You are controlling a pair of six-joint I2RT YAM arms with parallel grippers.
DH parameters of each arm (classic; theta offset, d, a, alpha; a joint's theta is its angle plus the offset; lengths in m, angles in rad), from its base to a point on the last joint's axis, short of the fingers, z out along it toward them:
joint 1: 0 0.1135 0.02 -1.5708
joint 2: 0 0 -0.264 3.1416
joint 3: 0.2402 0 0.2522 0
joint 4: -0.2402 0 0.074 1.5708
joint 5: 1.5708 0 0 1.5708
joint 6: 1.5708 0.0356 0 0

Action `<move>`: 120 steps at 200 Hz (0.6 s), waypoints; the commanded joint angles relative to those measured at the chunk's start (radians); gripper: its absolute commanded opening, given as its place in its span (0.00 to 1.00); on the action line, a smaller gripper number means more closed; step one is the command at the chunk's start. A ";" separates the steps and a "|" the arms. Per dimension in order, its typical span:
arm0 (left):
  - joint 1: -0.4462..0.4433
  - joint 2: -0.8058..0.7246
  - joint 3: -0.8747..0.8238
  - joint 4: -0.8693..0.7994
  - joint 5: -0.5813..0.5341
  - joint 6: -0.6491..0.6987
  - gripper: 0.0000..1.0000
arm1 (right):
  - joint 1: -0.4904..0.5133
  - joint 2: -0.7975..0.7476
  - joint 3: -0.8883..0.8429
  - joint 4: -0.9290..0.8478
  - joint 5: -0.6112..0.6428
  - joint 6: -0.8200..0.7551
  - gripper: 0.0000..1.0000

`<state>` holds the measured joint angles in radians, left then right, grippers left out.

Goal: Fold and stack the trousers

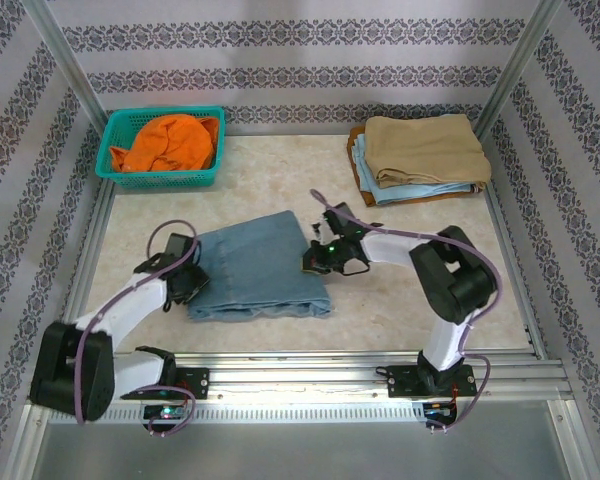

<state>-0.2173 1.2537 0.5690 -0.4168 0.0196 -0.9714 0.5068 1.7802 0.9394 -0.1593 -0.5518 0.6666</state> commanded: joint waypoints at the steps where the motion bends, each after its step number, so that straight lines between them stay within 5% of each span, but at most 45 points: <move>1: -0.117 0.181 0.047 0.172 0.062 0.049 0.40 | -0.105 -0.084 -0.070 -0.114 0.126 -0.040 0.00; 40: -0.184 0.338 0.181 0.200 0.021 0.069 0.46 | -0.295 -0.205 -0.117 -0.263 0.150 -0.153 0.00; 55: -0.175 0.335 0.201 0.173 0.010 0.105 0.62 | -0.321 -0.241 -0.114 -0.297 0.144 -0.172 0.36; 68: -0.170 0.312 0.232 0.112 -0.009 0.145 0.73 | -0.320 -0.281 -0.090 -0.343 0.152 -0.183 0.46; 90: -0.164 0.223 0.323 -0.048 -0.056 0.225 0.86 | -0.308 -0.373 -0.042 -0.407 0.202 -0.162 0.51; 120: -0.180 0.110 0.470 -0.236 -0.168 0.301 0.91 | -0.241 -0.418 0.023 -0.398 0.232 -0.116 0.51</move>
<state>-0.3923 1.4681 0.9264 -0.4500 -0.0231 -0.7784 0.2134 1.3930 0.8967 -0.5335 -0.3641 0.5228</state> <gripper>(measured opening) 0.908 0.526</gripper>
